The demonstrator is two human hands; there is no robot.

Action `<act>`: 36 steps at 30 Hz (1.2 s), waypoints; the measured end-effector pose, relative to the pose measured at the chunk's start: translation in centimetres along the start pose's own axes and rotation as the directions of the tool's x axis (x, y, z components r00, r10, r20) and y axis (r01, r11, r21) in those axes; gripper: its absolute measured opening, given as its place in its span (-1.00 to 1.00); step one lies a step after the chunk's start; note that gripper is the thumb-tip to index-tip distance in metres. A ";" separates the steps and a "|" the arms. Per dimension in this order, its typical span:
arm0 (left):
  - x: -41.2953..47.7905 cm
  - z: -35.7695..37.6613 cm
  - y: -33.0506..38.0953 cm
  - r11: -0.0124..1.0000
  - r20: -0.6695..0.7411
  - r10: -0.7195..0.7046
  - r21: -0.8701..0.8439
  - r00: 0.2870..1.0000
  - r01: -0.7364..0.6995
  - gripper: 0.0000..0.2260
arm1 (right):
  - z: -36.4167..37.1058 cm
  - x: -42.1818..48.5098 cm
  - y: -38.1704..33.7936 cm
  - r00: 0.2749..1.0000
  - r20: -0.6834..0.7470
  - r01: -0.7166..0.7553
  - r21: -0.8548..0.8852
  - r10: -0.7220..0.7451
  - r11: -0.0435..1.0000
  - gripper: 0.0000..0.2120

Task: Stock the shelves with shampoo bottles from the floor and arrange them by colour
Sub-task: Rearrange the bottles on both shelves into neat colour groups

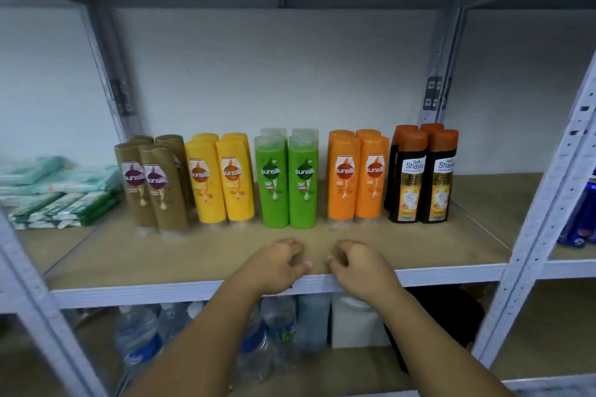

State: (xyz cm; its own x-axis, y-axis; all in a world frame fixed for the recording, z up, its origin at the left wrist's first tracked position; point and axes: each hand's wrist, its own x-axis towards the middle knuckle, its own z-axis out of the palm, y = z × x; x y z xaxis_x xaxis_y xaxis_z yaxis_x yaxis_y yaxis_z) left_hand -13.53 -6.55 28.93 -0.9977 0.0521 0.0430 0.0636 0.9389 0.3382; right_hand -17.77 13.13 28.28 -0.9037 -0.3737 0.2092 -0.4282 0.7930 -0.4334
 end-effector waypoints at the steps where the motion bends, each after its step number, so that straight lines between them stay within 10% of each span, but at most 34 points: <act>1: -0.4 -0.4 -0.6 1.000 -0.003 -0.015 -0.001 1.000 0.015 -0.50 | 0.4 0.2 -0.8 1.000 0.006 0.008 0.000 -0.008 1.000 -0.71; 26: -4.1 -1.5 -4.5 0.994 -0.044 -0.105 0.017 0.993 0.106 -0.54 | 3.7 0.6 -5.5 1.000 0.020 0.003 0.059 -0.005 0.998 -0.74; 36: -1.0 -1.4 -6.5 0.956 -0.400 -0.127 -0.294 0.908 0.004 -0.52 | 3.6 5.5 -4.7 0.987 -0.159 0.061 0.441 0.011 0.896 -0.59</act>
State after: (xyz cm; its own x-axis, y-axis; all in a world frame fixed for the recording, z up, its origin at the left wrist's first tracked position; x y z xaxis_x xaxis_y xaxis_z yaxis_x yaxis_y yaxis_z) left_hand -12.94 -13.20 27.98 -0.9044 -0.2081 0.3724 0.0637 0.7974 0.6001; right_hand -20.76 5.64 28.32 -0.8962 -0.2833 0.3414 -0.4405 0.4755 -0.7615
